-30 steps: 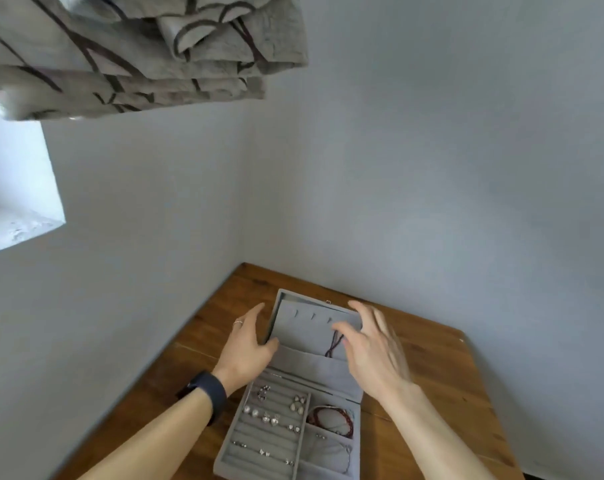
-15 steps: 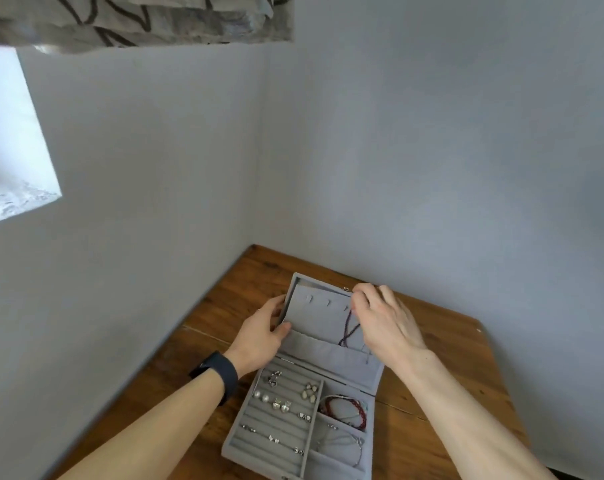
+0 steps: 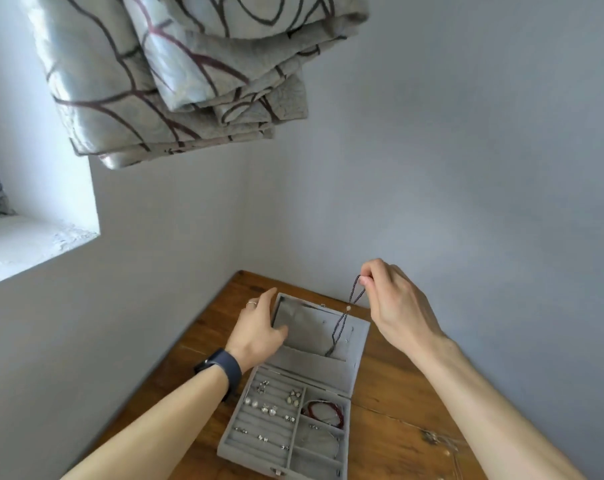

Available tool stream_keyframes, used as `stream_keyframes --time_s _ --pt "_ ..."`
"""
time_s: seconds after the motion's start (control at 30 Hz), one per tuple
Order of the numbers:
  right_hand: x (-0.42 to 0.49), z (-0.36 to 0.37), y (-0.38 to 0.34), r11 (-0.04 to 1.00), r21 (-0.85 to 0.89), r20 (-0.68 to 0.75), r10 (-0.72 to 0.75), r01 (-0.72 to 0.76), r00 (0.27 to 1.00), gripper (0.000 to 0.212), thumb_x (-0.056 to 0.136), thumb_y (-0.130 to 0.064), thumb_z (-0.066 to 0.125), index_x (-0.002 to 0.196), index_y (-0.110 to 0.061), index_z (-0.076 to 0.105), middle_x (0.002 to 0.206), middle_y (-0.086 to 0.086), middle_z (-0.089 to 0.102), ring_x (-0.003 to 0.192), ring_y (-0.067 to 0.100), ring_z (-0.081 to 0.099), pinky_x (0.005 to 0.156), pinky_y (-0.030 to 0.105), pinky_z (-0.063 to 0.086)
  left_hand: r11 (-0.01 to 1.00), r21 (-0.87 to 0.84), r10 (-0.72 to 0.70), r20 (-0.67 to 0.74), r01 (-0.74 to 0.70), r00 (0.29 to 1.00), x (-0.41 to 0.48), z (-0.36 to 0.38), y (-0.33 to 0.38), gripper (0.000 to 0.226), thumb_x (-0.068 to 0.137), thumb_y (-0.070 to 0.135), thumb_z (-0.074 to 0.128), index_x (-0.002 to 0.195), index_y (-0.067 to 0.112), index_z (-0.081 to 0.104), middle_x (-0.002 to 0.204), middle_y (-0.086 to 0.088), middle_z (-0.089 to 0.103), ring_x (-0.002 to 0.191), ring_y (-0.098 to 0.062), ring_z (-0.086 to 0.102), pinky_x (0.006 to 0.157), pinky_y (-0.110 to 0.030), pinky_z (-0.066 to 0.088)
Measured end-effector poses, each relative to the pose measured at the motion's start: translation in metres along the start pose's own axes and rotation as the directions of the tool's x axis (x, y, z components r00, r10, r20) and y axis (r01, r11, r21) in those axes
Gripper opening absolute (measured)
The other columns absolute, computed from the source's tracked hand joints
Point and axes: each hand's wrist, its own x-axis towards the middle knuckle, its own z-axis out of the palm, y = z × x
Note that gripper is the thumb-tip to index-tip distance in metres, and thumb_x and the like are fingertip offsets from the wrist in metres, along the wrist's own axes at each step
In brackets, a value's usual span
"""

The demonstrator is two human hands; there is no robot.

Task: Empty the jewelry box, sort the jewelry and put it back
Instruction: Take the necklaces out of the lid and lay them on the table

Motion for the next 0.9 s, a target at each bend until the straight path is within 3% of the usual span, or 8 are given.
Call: stream_keyframes --time_s 0.2,0.33,0.4,0.53,0.63,0.7,0.77,0.9 --pt "-0.008 -0.054 -0.028 1.000 0.000 -0.039 -0.019 0.019 0.999 0.006 0.104 -0.023 0.043 0.102 -0.018 0.045 0.085 0.001 0.057 0.078 0.024 0.053 0.059 0.038 0.047 0.966 -0.116 0.244 0.093 -0.233 0.965 -0.032 -0.026 0.084 0.071 0.084 0.035 0.075 0.146 0.034 0.040 0.141 0.007 0.054 0.130 -0.014 0.048 0.097 -0.023 0.036" --pt "-0.019 -0.084 -0.048 1.000 0.010 -0.052 -0.024 0.025 0.998 0.007 0.103 -0.024 0.044 0.103 -0.019 0.048 0.087 -0.001 0.058 0.078 0.022 0.054 0.060 0.037 0.047 0.935 -0.073 0.351 0.086 -0.346 0.932 -0.059 -0.032 0.129 0.058 0.085 0.049 0.072 0.138 0.033 0.052 0.128 0.012 0.063 0.117 -0.006 0.057 0.098 -0.023 0.047" --pt "-0.028 -0.096 -0.056 0.999 0.040 -0.036 -0.005 0.007 0.999 0.006 0.103 -0.025 0.044 0.104 -0.020 0.048 0.089 -0.002 0.059 0.081 0.021 0.054 0.063 0.039 0.048 0.929 -0.064 0.369 0.093 -0.364 0.925 -0.072 -0.035 0.142 0.042 0.088 0.051 0.068 0.124 0.031 0.063 0.114 0.014 0.071 0.106 -0.003 0.064 0.097 -0.025 0.051" --pt "-0.058 -0.107 -0.067 0.989 0.130 0.006 0.074 -0.074 0.997 0.005 0.102 -0.028 0.049 0.103 -0.024 0.051 0.092 -0.008 0.061 0.085 0.017 0.055 0.070 0.042 0.050 0.919 -0.206 0.365 0.117 -0.337 0.924 -0.096 -0.040 0.154 0.016 0.091 0.043 0.068 0.089 0.028 0.074 0.087 0.011 0.076 0.086 -0.006 0.069 0.086 -0.031 0.055" --pt "-0.085 -0.106 -0.074 0.943 0.284 0.021 0.176 -0.175 0.984 0.002 0.101 -0.026 0.054 0.102 -0.026 0.053 0.093 -0.008 0.065 0.088 0.017 0.061 0.076 0.041 0.052 0.909 -0.311 0.358 0.243 -0.277 0.902 -0.115 -0.039 0.155 0.019 0.093 0.035 0.067 0.091 0.018 0.073 0.083 0.006 0.076 0.076 -0.009 0.071 0.068 -0.017 0.050" --pt "-0.105 -0.101 -0.080 0.909 0.356 0.009 0.229 -0.217 0.973 0.007 0.099 -0.024 0.056 0.101 -0.031 0.053 0.092 -0.011 0.067 0.087 0.008 0.063 0.076 0.031 0.052 0.907 -0.329 0.360 0.285 -0.262 0.888 -0.128 -0.036 0.152 0.024 0.096 0.031 0.064 0.091 0.009 0.071 0.076 0.003 0.075 0.066 -0.009 0.068 0.061 -0.014 0.048" --pt "-0.124 -0.094 -0.085 0.890 0.390 0.021 0.249 -0.237 0.968 0.012 0.099 -0.025 0.057 0.104 -0.035 0.052 0.092 -0.016 0.069 0.088 0.002 0.063 0.074 0.019 0.049 0.903 -0.349 0.361 0.298 -0.252 0.883 -0.140 -0.034 0.147 0.026 0.099 0.030 0.061 0.091 0.007 0.069 0.073 0.001 0.073 0.064 -0.010 0.065 0.063 -0.018 0.048" --pt "-0.161 -0.074 -0.087 0.832 0.436 0.161 0.303 -0.344 0.939 0.009 0.100 -0.029 0.055 0.106 -0.034 0.059 0.097 -0.020 0.067 0.089 0.003 0.062 0.072 0.018 0.048 0.877 -0.456 0.332 0.351 -0.150 0.875 -0.161 -0.033 0.128 0.025 0.101 0.028 0.058 0.094 0.005 0.067 0.081 -0.008 0.073 0.074 -0.020 0.067 0.080 -0.040 0.054"
